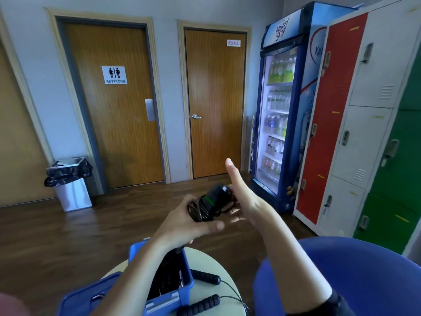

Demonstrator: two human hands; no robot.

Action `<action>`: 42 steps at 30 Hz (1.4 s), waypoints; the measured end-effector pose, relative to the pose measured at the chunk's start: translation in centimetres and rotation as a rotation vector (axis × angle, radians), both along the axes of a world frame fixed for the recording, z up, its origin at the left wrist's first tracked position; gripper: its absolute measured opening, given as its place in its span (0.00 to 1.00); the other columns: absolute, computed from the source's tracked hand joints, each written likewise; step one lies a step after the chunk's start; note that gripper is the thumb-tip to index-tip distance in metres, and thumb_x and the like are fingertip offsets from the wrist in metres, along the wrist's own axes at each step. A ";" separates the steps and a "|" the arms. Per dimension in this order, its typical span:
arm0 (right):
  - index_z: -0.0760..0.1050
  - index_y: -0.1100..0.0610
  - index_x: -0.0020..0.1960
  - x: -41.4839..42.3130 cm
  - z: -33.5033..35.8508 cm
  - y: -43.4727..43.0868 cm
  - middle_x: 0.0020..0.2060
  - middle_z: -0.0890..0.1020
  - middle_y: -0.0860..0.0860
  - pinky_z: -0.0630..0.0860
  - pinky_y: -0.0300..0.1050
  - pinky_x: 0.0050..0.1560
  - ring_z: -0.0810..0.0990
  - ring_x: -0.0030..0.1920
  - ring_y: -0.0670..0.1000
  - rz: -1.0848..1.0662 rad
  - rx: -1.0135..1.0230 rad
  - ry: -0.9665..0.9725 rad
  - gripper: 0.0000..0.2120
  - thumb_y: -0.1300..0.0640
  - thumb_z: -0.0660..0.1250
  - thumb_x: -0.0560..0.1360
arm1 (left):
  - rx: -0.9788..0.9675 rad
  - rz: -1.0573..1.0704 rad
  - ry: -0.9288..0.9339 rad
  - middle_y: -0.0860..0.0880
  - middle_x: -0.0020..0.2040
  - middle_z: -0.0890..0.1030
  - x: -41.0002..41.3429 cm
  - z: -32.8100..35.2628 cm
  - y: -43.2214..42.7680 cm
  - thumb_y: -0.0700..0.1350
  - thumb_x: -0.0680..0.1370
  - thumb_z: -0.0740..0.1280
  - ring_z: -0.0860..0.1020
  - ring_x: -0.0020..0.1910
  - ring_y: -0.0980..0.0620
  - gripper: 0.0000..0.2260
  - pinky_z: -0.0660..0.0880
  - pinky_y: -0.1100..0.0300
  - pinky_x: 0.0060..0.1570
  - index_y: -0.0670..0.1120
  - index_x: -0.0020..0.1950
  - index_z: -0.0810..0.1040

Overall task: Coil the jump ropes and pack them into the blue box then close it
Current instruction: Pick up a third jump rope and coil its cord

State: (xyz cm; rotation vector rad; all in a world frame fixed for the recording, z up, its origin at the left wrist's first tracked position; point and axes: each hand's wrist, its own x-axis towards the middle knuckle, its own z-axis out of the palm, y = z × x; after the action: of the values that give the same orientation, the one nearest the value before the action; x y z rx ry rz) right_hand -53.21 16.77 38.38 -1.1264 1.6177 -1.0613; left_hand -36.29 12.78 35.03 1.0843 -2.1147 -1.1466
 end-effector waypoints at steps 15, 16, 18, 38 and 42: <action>0.81 0.61 0.43 1.1 -2.1 -1.2 0.28 0.79 0.50 0.66 0.36 0.19 0.74 0.22 0.46 -0.281 -0.338 -0.065 0.20 0.42 0.73 0.69 | -0.199 0.075 0.006 0.55 0.56 0.80 2.3 2.0 -1.6 0.69 0.51 0.76 0.77 0.57 0.53 0.34 0.75 0.51 0.56 0.61 0.54 0.74; 0.80 0.60 0.43 1.1 -2.2 -1.2 0.29 0.79 0.49 0.67 0.36 0.19 0.75 0.22 0.44 -0.290 -0.383 -0.068 0.19 0.43 0.73 0.69 | -0.144 0.142 0.131 0.53 0.54 0.81 2.3 2.0 -1.6 0.67 0.52 0.76 0.78 0.56 0.52 0.31 0.76 0.52 0.54 0.60 0.52 0.76; 0.78 0.60 0.46 1.5 -2.5 -1.1 0.32 0.80 0.48 0.71 0.38 0.23 0.77 0.26 0.42 -0.274 -0.478 -0.052 0.18 0.44 0.72 0.72 | -0.019 0.323 0.418 0.51 0.48 0.84 2.1 1.9 -1.5 0.61 0.58 0.78 0.80 0.51 0.52 0.23 0.74 0.59 0.46 0.54 0.49 0.81; 0.70 0.58 0.44 4.8 -3.2 0.2 0.26 0.74 0.48 0.66 0.39 0.21 0.70 0.23 0.48 -0.431 -0.655 -0.289 0.14 0.46 0.63 0.79 | -0.165 0.615 0.670 0.53 0.31 0.71 0.8 2.0 -0.1 0.50 0.77 0.68 0.72 0.27 0.59 0.12 0.70 0.63 0.21 0.47 0.36 0.72; 0.72 0.50 0.42 4.3 -4.0 -0.5 0.30 0.77 0.47 0.70 0.47 0.32 0.75 0.32 0.51 -0.402 -0.706 -0.257 0.13 0.42 0.62 0.77 | -0.221 0.541 0.650 0.55 0.31 0.70 1.1 2.1 0.1 0.50 0.77 0.67 0.73 0.28 0.64 0.10 0.73 0.61 0.22 0.47 0.39 0.74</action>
State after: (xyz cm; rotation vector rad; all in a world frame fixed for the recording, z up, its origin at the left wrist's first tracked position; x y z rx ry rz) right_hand -48.92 16.23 34.33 -1.0447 1.3130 -2.0596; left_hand -35.21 12.92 37.13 0.9293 -1.2996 -0.8233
